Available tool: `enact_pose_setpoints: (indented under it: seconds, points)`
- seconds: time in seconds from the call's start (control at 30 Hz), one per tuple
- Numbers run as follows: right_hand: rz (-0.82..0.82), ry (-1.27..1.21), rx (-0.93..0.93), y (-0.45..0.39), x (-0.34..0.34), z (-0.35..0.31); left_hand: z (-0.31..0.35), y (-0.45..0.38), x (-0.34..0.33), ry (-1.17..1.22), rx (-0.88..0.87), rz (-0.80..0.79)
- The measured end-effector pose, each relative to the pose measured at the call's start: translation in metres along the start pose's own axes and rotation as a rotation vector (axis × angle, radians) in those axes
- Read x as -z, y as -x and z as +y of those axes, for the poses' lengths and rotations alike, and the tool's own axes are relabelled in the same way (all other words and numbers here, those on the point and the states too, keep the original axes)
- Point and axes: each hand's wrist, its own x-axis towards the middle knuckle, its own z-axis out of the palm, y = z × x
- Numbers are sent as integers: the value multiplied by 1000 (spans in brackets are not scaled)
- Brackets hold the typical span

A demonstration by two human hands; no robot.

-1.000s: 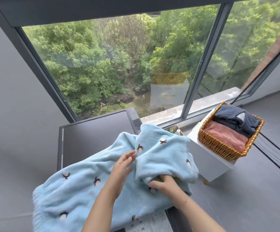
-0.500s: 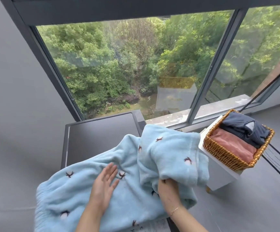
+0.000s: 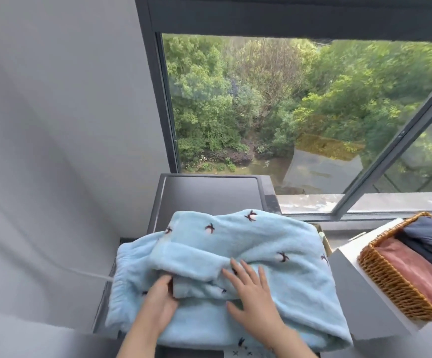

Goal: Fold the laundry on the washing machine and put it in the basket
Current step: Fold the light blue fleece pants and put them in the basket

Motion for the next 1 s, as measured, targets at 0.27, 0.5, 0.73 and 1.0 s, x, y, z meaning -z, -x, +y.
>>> enact_pose_setpoints:
  seconds: [0.27,0.5,0.73,1.0]
  points:
    - [406,-143,-114,-14,-1,-3,11,3,-5,-268,-221,-36]
    - [445,-164,-411,18,1,32,53,4,-7,-392,-359,36]
    - [741,-264,-451,22,56,58,39,1,3,-435,-73,38]
    - [731,-235,-440,47,9,36,29,7,-1,-800,-58,-71]
